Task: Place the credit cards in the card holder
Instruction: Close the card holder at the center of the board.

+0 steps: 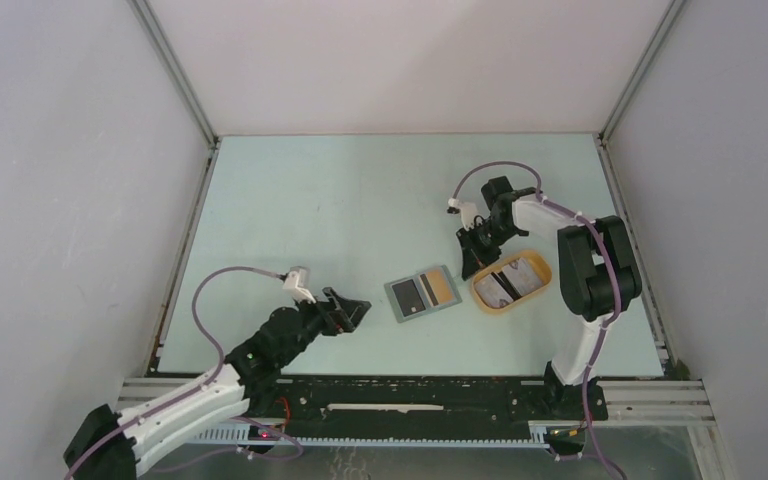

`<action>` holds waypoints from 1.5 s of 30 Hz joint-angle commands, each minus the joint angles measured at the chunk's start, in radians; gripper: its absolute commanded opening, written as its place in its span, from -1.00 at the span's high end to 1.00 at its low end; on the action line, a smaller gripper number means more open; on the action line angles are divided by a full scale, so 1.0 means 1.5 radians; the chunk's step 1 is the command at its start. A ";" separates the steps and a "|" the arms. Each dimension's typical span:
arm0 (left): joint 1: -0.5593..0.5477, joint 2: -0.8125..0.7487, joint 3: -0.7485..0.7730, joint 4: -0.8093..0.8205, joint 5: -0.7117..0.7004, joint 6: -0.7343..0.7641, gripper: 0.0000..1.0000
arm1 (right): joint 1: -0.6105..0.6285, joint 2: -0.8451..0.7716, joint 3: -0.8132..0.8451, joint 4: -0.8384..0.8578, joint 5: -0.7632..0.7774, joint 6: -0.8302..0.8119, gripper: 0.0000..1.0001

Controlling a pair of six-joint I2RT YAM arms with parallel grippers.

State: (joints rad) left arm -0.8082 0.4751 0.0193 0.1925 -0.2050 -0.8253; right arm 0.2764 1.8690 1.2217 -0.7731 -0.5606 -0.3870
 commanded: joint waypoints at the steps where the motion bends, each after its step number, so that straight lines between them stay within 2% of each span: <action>1: 0.004 0.096 -0.032 0.162 0.061 -0.085 -0.84 | 0.003 -0.003 0.028 -0.035 -0.047 -0.007 0.85; 4: 0.004 0.164 -0.026 0.208 0.073 -0.108 -0.84 | 0.003 -0.023 0.028 -0.030 -0.068 -0.006 1.00; 13: 0.003 0.330 0.011 0.303 0.088 -0.158 -0.80 | 0.007 -0.090 0.028 -0.020 -0.166 0.001 1.00; 19: 0.008 0.394 0.059 0.313 0.090 -0.089 -0.81 | 0.007 -0.101 0.029 -0.021 -0.173 -0.001 1.00; 25: 0.042 0.462 0.114 0.323 0.157 0.007 -0.72 | 0.016 -0.129 0.033 -0.007 -0.159 -0.002 1.00; 29: 0.075 0.489 0.131 0.320 0.190 -0.021 -0.45 | 0.034 -0.129 0.057 -0.011 -0.151 0.002 1.00; 35: 0.080 0.486 0.098 0.329 0.160 -0.064 -0.09 | 0.096 -0.130 0.074 -0.014 -0.134 0.007 1.00; 45: 0.080 0.425 0.070 0.285 0.139 -0.078 0.08 | 0.207 -0.105 0.078 -0.018 -0.096 0.012 1.00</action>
State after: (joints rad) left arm -0.6933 1.1633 0.1566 0.6281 0.0280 -0.9199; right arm 0.5453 1.7237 1.3037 -0.7948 -0.7269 -0.3779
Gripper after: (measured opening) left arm 0.472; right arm 0.014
